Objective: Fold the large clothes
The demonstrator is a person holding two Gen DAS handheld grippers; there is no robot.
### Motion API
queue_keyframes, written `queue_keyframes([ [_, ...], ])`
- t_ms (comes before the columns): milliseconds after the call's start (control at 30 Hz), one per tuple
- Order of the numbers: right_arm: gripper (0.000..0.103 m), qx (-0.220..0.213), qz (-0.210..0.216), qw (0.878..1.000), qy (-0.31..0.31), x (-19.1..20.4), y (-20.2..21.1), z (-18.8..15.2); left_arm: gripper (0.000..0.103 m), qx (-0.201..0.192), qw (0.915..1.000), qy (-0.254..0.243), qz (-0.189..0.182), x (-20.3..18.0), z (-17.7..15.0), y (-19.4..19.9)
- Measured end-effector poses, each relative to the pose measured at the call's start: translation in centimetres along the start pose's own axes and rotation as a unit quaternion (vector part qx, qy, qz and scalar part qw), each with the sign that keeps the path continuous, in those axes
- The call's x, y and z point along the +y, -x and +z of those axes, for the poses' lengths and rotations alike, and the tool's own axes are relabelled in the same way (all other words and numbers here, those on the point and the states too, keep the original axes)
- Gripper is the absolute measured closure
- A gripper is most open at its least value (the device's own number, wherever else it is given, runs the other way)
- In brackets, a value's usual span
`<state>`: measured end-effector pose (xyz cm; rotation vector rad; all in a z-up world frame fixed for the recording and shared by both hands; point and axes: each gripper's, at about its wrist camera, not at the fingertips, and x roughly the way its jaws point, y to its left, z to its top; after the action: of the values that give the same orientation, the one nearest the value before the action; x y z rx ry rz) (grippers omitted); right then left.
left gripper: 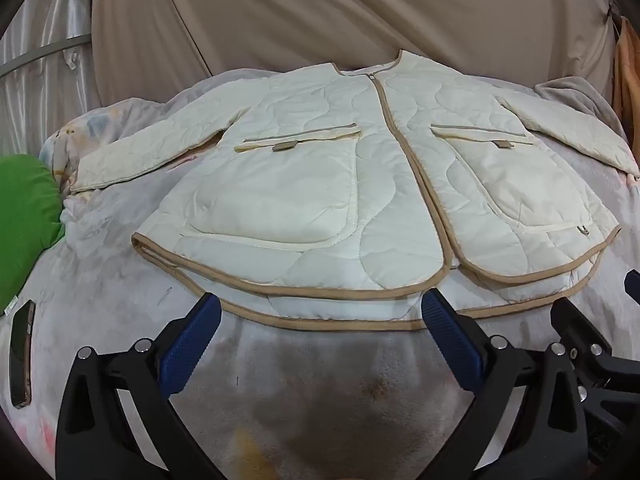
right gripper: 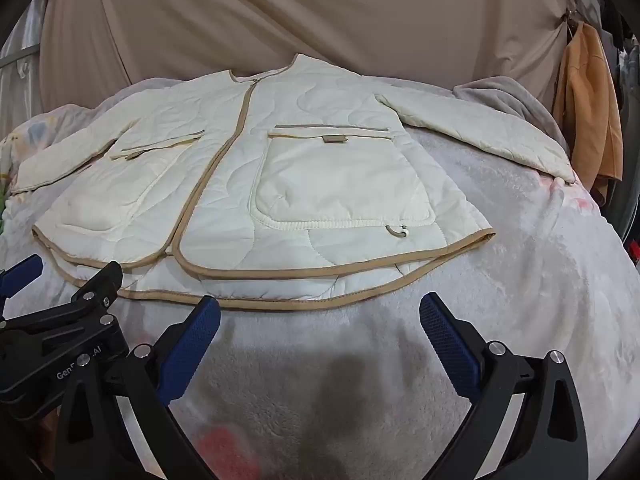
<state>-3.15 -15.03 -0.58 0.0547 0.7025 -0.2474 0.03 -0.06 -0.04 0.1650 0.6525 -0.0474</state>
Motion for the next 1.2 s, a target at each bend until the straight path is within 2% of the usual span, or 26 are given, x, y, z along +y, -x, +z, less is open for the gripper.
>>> queue_keyframes([
  [1200,0.005,0.000,0.000,1.000,-0.002,0.0,0.0,-0.1,0.006,-0.004,1.0000,0.006,-0.003,-0.8,0.3,0.4],
])
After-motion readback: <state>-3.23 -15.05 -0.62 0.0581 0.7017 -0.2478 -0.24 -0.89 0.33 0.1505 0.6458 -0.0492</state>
